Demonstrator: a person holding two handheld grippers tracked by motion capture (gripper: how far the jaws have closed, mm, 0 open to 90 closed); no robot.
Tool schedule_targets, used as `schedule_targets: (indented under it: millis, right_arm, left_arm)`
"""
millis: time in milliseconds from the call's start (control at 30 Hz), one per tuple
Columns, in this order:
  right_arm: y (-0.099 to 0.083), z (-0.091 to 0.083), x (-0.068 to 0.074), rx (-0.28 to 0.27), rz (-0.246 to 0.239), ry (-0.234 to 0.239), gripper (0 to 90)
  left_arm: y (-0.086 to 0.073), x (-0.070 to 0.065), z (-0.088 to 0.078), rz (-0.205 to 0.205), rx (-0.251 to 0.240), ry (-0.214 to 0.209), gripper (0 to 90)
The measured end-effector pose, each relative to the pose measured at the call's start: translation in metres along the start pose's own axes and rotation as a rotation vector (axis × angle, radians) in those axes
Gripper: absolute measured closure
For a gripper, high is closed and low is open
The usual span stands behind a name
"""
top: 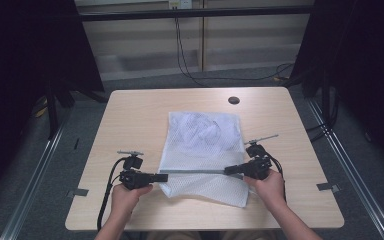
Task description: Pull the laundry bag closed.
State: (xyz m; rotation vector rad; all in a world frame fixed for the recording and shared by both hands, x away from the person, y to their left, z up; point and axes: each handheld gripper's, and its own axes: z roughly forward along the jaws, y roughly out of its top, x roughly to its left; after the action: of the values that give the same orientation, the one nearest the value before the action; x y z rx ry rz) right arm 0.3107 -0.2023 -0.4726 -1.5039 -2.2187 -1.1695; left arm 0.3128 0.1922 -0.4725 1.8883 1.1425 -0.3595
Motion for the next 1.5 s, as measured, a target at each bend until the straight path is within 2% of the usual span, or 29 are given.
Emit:
schedule_targets:
  millis: [100,133,500,1500]
  right_arm:
    - [-0.001,-0.002,-0.003,-0.001,0.008,0.007,87.4]
    - [-0.001,-0.003,-0.003,-0.001,0.019,0.003,87.4]
    - [-0.004,-0.009,-0.007,-0.005,0.016,-0.003,87.4]
    - [-0.007,-0.012,-0.009,-0.013,0.013,-0.007,87.5]
  left_arm:
    - [0.0,0.0,0.0,-0.007,-0.005,-0.004,88.6]
    - [0.0,0.001,0.0,0.005,0.006,-0.005,88.6]
    - [0.0,0.0,0.0,0.003,0.006,-0.007,88.5]
    - [0.0,-0.001,0.001,0.002,0.005,0.003,88.6]
